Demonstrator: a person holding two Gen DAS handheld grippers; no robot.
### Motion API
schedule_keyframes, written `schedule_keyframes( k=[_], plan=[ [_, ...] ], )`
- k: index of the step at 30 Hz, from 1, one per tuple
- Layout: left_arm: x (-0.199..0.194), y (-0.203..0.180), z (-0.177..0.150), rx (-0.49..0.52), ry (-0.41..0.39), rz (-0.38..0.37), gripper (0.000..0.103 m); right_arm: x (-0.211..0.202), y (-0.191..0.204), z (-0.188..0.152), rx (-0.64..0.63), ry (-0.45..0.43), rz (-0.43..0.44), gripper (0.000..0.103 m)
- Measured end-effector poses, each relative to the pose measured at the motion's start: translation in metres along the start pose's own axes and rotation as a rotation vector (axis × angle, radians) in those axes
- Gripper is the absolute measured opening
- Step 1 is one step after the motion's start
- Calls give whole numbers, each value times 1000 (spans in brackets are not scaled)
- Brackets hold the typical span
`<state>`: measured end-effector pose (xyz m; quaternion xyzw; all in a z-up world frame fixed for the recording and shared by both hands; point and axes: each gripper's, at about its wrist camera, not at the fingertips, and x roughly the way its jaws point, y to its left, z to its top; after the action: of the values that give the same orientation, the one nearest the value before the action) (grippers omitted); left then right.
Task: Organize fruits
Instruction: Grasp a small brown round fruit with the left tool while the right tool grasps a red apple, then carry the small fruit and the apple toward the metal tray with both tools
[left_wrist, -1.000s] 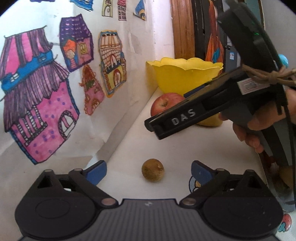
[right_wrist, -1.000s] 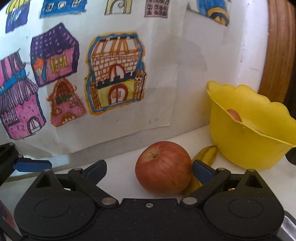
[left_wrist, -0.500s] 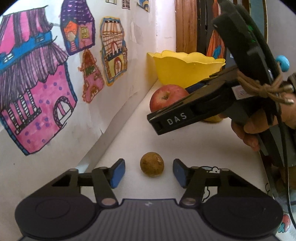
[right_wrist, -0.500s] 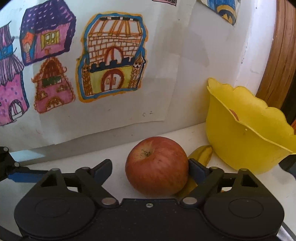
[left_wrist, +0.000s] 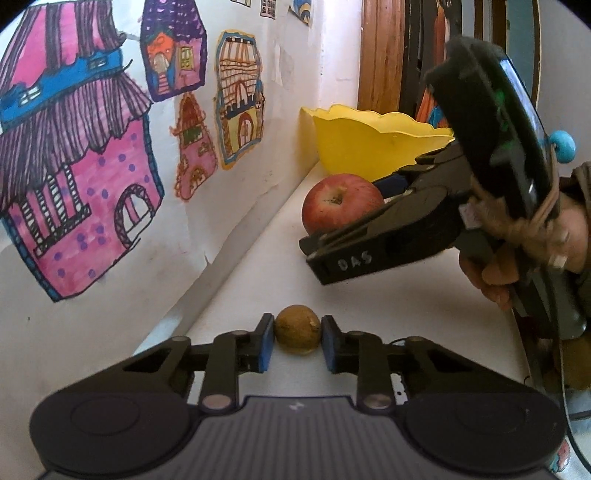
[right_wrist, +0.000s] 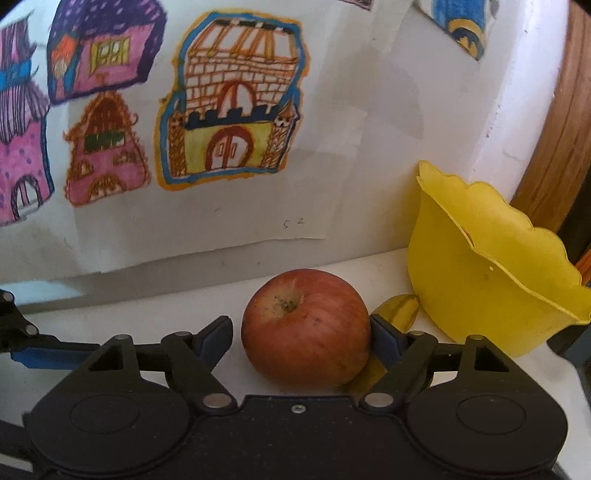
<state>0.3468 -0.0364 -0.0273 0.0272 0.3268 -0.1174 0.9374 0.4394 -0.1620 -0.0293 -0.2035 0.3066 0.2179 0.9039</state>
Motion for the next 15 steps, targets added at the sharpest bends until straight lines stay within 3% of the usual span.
schedule_keyframes(
  k=[6,15],
  plan=[
    [-8,4,-5,-13,-2,-3,30,0,19,-6,-88,8,-72,73],
    [-30,9,-13,-28,41,25,30,-23,28,-8,-94,46,-10,72]
  ],
)
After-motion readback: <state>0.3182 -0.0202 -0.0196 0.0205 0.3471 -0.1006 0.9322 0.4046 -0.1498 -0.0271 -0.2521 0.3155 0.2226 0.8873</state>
